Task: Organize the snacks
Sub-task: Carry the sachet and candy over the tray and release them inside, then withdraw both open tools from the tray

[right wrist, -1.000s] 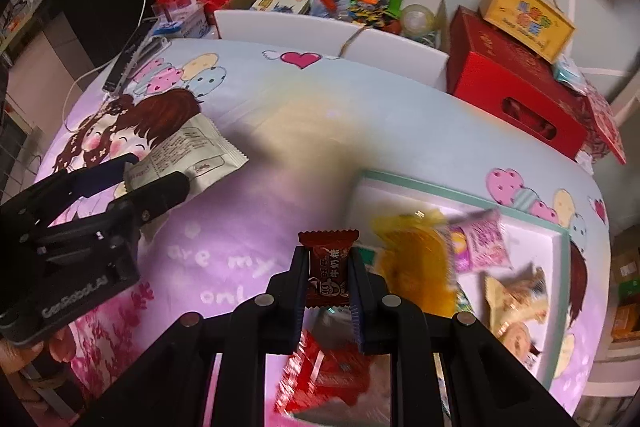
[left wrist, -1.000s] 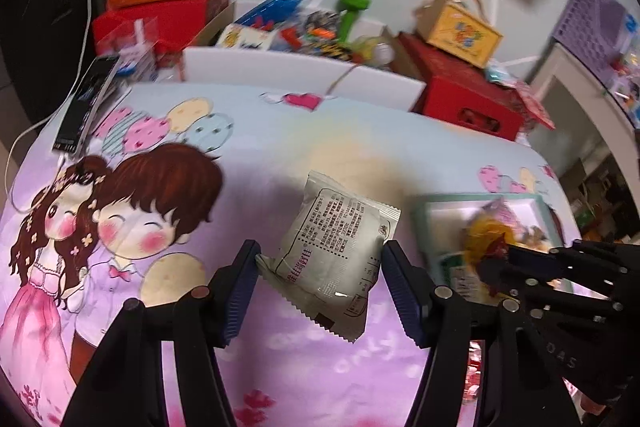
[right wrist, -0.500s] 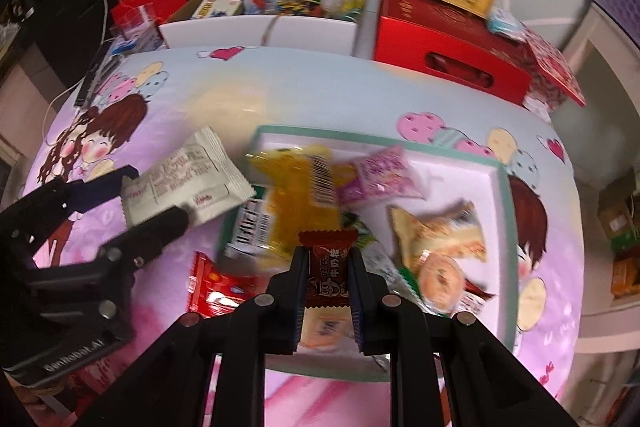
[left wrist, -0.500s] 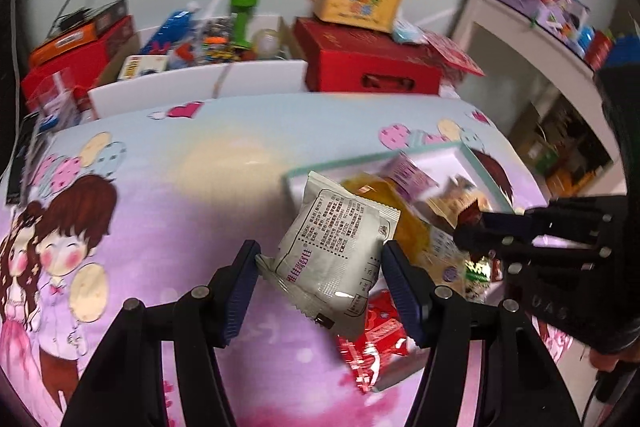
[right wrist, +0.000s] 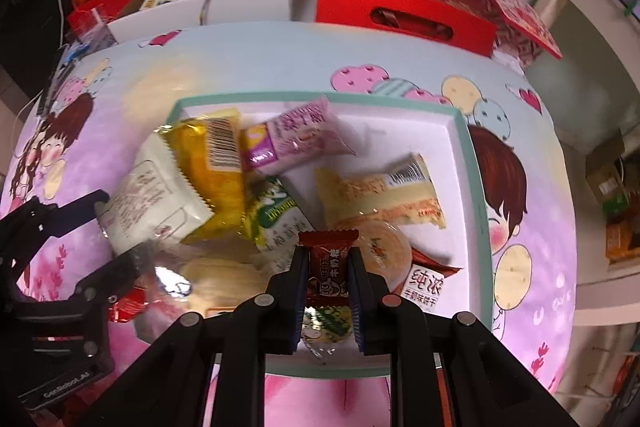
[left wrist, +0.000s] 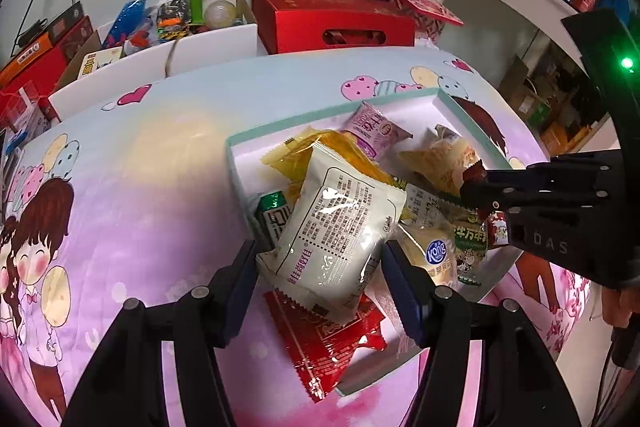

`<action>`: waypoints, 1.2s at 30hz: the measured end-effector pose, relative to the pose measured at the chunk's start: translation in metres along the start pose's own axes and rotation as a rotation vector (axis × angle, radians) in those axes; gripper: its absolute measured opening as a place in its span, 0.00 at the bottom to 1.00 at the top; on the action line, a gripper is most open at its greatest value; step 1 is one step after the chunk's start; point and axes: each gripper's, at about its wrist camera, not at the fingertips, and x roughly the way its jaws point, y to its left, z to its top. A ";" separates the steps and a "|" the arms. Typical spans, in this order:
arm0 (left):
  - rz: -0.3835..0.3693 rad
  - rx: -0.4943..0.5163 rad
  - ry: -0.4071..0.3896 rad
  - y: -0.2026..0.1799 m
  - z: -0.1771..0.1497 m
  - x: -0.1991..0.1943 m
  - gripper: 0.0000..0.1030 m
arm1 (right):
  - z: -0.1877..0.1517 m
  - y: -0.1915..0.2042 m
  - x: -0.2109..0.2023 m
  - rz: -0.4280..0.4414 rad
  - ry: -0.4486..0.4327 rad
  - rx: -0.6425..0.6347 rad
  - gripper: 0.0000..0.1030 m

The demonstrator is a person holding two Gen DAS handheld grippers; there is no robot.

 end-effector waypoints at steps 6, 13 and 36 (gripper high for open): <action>-0.028 0.021 0.014 -0.011 0.000 0.007 0.62 | -0.002 -0.006 0.010 0.001 0.022 0.017 0.20; -0.030 0.013 0.011 -0.011 0.002 0.004 0.63 | 0.000 -0.009 0.011 0.002 0.024 0.032 0.22; 0.082 -0.168 -0.121 0.042 -0.029 -0.048 0.98 | -0.041 0.010 -0.024 0.032 -0.118 0.187 0.95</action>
